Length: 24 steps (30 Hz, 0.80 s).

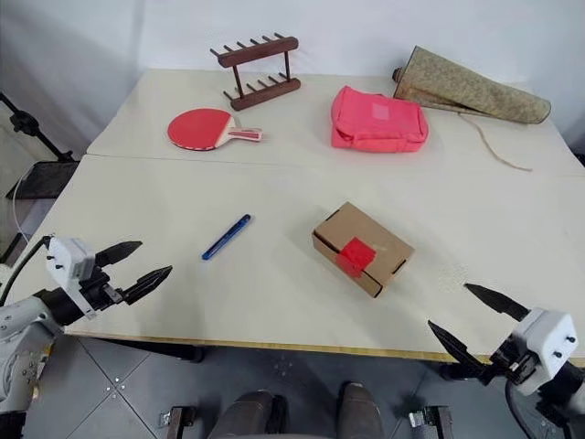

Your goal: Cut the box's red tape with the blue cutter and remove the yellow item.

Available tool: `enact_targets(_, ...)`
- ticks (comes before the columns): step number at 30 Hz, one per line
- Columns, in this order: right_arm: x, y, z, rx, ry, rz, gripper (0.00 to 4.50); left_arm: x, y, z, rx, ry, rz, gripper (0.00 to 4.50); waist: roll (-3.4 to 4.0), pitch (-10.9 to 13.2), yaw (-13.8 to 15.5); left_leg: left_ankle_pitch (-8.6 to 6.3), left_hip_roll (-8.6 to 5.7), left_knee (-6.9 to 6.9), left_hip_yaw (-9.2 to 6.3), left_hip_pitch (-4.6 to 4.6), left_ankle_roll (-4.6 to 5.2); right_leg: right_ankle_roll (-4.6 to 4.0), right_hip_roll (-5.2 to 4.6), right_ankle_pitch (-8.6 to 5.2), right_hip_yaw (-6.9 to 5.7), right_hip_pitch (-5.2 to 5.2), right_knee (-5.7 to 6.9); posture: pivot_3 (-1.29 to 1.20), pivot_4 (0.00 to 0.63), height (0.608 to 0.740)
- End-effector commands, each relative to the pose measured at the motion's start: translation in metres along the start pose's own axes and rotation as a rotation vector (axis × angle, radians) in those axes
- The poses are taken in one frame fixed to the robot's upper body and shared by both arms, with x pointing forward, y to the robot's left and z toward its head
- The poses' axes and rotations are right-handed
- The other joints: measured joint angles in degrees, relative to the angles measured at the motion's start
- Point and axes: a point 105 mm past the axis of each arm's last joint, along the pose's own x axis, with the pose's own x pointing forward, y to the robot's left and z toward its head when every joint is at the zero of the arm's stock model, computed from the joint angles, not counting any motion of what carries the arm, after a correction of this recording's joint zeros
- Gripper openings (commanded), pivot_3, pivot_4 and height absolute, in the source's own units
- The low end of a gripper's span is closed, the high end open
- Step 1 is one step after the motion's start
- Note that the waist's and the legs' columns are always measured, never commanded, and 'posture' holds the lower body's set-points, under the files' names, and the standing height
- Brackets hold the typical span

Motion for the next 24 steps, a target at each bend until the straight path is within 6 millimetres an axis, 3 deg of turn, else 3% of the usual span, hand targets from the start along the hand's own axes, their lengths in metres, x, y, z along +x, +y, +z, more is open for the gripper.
enact_targets(1,0.001,0.000,0.008,-0.008,-0.034,-0.029,4.50,-0.010,0.012,0.014,0.034,-0.020,0.006,4.49,0.00,0.00,0.02,0.00,0.00,0.00,0.00,0.00,0.00,0.00,0.00,0.00,0.01,0.00,-0.01,0.00,0.150,0.740)
enact_targets(5,0.007,0.006,0.014,0.023,-0.047,0.008,4.50,0.009,0.004,0.034,0.014,-0.060,-0.131,4.49,-0.01,0.01,0.67,0.01,-0.01,0.05,0.08,0.03,0.02,-0.01,-0.05,0.00,0.11,0.00,-0.04,0.00,0.150,0.740)
enact_targets(8,0.014,0.008,0.009,-0.018,0.030,0.042,3.88,0.081,-0.009,0.074,0.148,-0.126,-0.281,3.89,-0.03,0.05,2.05,0.01,-0.18,0.10,-0.06,0.11,0.01,-0.01,-0.20,0.00,0.07,0.09,-0.01,0.00,0.150,0.740)
enact_targets(10,0.018,0.004,0.001,-0.051,0.102,0.032,3.22,0.121,-0.021,0.093,0.209,-0.146,-0.339,3.30,-0.15,0.01,2.99,0.14,-0.38,0.28,-0.17,-0.09,-0.04,0.00,-0.16,0.04,-0.10,0.10,-0.04,0.00,0.150,0.740)
enact_targets(12,0.024,-0.003,-0.009,-0.071,0.177,-0.003,2.56,0.164,-0.043,0.100,0.286,-0.118,-0.399,2.68,-0.20,-0.07,2.98,0.30,-0.45,0.65,-0.07,-0.39,0.24,0.14,-0.14,0.23,-0.05,-0.03,0.22,0.00,0.150,0.740)
enact_targets(14,0.031,-0.006,-0.011,-0.081,0.193,-0.022,1.84,0.189,-0.062,0.105,0.325,-0.118,-0.456,2.04,-0.23,-0.07,2.51,0.32,-0.62,0.83,0.10,-0.53,0.41,0.30,-0.16,0.33,-0.03,-0.06,0.17,0.00,0.150,0.740)
enact_targets(19,0.055,-0.001,-0.009,-0.118,0.202,-0.010,0.07,0.232,-0.105,0.098,0.390,-0.072,-0.549,0.45,-0.43,0.05,0.68,0.26,-0.77,0.79,0.45,-0.70,0.57,0.42,-0.22,0.39,-0.16,-0.32,0.09,0.00,0.150,0.740)
enact_targets(21,0.064,0.001,-0.009,-0.076,0.201,-0.018,0.00,0.239,-0.117,0.094,0.410,-0.061,-0.577,0.06,-0.45,0.06,0.51,0.25,-0.72,0.77,0.46,-0.71,0.57,0.43,-0.25,0.40,-0.31,-0.35,0.08,0.00,0.150,0.740)
enact_targets(24,0.077,0.002,-0.005,-0.056,0.192,-0.024,0.00,0.247,-0.139,0.097,0.420,-0.094,-0.630,0.06,-0.48,0.08,0.78,0.25,-0.44,0.82,0.44,-0.72,0.57,0.43,-0.29,0.40,-0.42,-0.35,0.09,0.00,0.150,0.740)
